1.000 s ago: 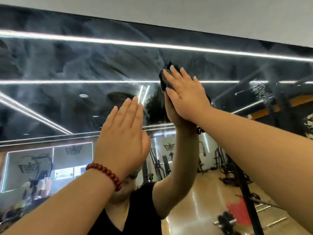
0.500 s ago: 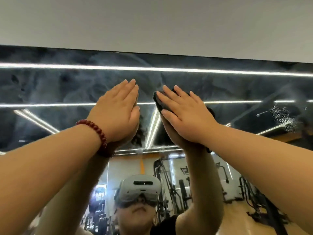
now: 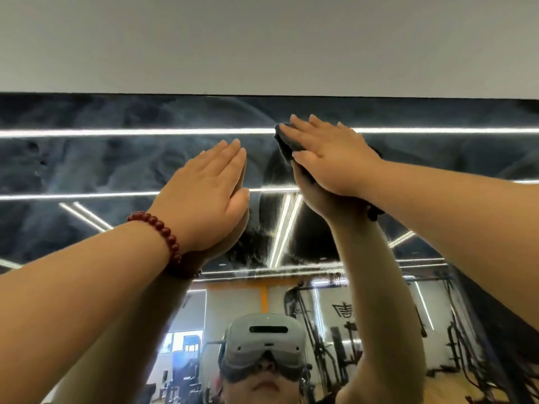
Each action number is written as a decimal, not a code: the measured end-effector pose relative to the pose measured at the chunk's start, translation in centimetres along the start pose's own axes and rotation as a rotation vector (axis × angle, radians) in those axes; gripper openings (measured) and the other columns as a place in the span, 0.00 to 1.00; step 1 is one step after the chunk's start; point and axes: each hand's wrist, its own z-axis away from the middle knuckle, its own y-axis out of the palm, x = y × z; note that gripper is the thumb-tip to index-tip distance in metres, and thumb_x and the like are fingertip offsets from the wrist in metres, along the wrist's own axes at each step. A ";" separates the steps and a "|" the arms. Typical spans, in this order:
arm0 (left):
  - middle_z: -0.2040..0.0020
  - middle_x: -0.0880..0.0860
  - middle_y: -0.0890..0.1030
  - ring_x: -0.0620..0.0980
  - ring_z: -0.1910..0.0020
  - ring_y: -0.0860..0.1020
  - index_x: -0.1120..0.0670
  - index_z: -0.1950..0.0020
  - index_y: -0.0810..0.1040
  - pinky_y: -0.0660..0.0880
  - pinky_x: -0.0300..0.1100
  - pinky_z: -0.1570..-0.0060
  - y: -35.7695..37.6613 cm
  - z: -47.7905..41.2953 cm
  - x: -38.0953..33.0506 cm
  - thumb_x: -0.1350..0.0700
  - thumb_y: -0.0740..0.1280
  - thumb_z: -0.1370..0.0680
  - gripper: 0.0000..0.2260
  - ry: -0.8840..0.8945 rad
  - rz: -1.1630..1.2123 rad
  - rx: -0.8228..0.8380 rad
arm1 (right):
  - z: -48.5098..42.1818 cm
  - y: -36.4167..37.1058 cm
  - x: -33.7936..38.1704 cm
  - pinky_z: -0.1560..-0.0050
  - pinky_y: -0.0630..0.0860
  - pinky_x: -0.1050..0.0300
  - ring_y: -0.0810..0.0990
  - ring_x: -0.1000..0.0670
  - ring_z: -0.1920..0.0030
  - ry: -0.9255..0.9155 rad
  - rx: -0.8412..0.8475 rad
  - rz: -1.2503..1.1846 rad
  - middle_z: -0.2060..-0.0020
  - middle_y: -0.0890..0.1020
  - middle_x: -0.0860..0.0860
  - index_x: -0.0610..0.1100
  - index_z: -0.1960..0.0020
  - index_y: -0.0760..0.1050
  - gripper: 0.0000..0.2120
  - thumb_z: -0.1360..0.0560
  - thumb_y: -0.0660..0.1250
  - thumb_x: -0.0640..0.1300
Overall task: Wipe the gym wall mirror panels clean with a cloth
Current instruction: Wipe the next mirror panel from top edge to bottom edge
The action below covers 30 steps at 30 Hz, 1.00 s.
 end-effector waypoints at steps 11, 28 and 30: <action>0.19 0.49 0.50 0.48 0.21 0.48 0.53 0.19 0.50 0.47 0.46 0.23 -1.6 -5.8 1.5 0.43 0.48 0.18 0.29 -0.034 0.043 -0.039 | -4.0 -1.5 -3.4 0.23 0.47 0.44 0.50 0.50 0.21 0.055 -0.034 -0.024 0.20 0.53 0.54 0.56 0.20 0.52 0.24 0.15 0.50 0.50; 0.18 0.48 0.46 0.48 0.20 0.46 0.51 0.19 0.47 0.46 0.46 0.24 -0.9 -9.8 0.6 0.40 0.48 0.18 0.31 0.021 -0.037 -0.021 | -5.5 -2.7 -7.4 0.24 0.45 0.55 0.49 0.55 0.21 0.013 -0.008 -0.083 0.21 0.53 0.58 0.58 0.20 0.52 0.23 0.15 0.50 0.50; 0.18 0.49 0.47 0.47 0.20 0.47 0.52 0.19 0.47 0.46 0.44 0.24 -0.7 -9.9 1.0 0.39 0.47 0.18 0.30 0.023 -0.026 -0.034 | -7.2 -2.6 -7.0 0.22 0.48 0.50 0.50 0.53 0.21 0.092 -0.058 -0.063 0.20 0.54 0.56 0.57 0.20 0.53 0.23 0.15 0.50 0.51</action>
